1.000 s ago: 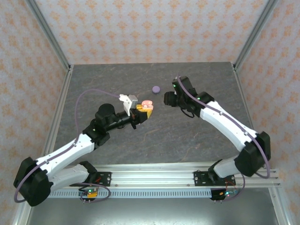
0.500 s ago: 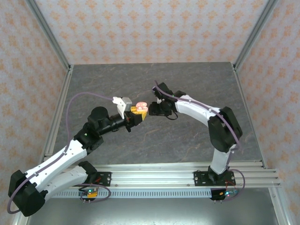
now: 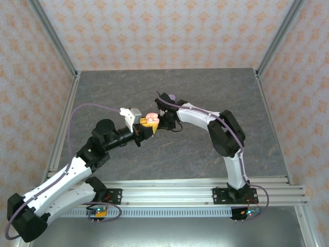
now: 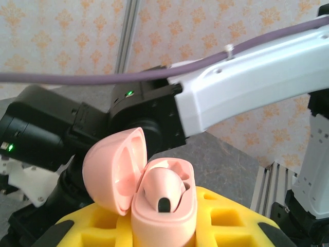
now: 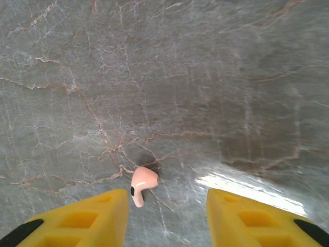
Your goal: Insert the wireless bluetooth earbuds into the charging case
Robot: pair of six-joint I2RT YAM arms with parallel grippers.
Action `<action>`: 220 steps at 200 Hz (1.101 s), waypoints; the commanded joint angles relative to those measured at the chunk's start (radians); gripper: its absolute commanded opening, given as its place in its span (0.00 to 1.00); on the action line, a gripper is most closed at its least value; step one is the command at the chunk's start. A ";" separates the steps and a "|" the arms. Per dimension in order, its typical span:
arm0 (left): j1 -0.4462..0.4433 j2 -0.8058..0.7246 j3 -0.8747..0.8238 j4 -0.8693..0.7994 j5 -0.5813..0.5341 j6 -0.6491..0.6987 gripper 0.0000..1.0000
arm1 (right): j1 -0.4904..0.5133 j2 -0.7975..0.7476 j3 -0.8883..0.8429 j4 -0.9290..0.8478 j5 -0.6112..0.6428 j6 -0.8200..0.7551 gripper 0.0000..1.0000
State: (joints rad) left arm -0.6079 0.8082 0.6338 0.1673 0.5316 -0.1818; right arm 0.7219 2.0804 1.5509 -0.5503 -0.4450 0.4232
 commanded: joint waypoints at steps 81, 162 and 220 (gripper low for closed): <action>0.008 -0.025 0.004 0.006 -0.027 0.005 0.03 | 0.029 0.096 0.113 -0.073 -0.030 0.009 0.41; 0.008 -0.027 0.003 0.006 -0.026 0.002 0.04 | 0.052 0.144 0.165 -0.126 -0.010 -0.011 0.39; 0.008 -0.029 0.003 0.005 -0.031 0.002 0.04 | 0.069 0.177 0.202 -0.182 0.038 -0.037 0.36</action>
State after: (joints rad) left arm -0.6067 0.7940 0.6338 0.1673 0.5148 -0.1818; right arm 0.7738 2.2196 1.7164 -0.6670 -0.4549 0.4110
